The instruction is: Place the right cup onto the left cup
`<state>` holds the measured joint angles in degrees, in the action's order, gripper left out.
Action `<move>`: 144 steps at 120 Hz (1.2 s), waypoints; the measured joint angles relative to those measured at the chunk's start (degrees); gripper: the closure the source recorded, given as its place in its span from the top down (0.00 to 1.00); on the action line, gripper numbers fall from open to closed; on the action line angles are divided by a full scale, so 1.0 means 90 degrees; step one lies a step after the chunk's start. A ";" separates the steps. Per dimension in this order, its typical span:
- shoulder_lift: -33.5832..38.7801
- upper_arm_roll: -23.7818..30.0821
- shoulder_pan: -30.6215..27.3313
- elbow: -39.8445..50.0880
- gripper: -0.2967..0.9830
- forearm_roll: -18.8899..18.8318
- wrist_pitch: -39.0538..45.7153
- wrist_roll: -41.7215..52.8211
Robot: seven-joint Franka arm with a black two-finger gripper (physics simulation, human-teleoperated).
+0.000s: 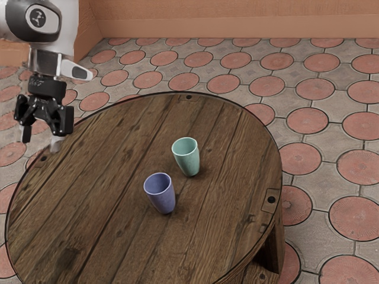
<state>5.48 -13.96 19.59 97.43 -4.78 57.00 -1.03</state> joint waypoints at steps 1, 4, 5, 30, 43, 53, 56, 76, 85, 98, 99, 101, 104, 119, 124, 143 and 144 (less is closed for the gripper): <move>-0.0152 -0.0009 -0.0002 -0.0148 0.76 0.0027 0.0170 0.0009; -0.0501 -0.0030 0.0004 -0.0469 0.76 0.0094 0.0646 0.0035; -0.0590 -0.0036 0.0009 -0.0546 0.76 0.0113 0.0794 0.0044; -0.2038 -0.0013 0.0035 -0.1194 0.76 0.0516 0.3371 -0.0249; -0.2123 0.0033 0.0559 -0.0618 0.75 0.0789 0.4378 -0.0712; -0.2097 0.0091 0.0762 -0.0075 0.75 0.0947 0.5030 -0.1026; -0.2089 0.0122 0.0833 0.0117 0.75 0.0966 0.5277 -0.1112; -0.2193 0.0178 0.1179 0.0804 0.75 0.1003 0.6677 -0.1610; -0.2354 0.0181 0.1156 0.0840 0.75 0.0996 0.7123 -0.1795; -0.2564 0.0178 0.1119 0.0882 0.75 0.1021 0.7597 -0.2030; -0.2574 0.0179 0.1118 0.0893 0.75 0.1025 0.7629 -0.2047; -0.2591 0.0178 0.1117 0.0916 0.75 0.1032 0.7688 -0.2079; -0.2606 0.0177 0.1117 0.0979 0.75 0.1040 0.7781 -0.2128; -0.2615 0.0175 0.1080 0.1256 0.56 0.1099 0.8134 -0.2353; -0.2601 0.0173 0.1073 0.1289 0.47 0.1113 0.8209 -0.2417; -0.2557 0.0141 0.1043 0.1334 0.28 0.1138 0.8378 -0.2623; -0.2555 0.0140 0.1040 0.1341 0.27 0.1139 0.8384 -0.2633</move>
<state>-17.52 -12.70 28.94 109.50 5.47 132.45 -24.73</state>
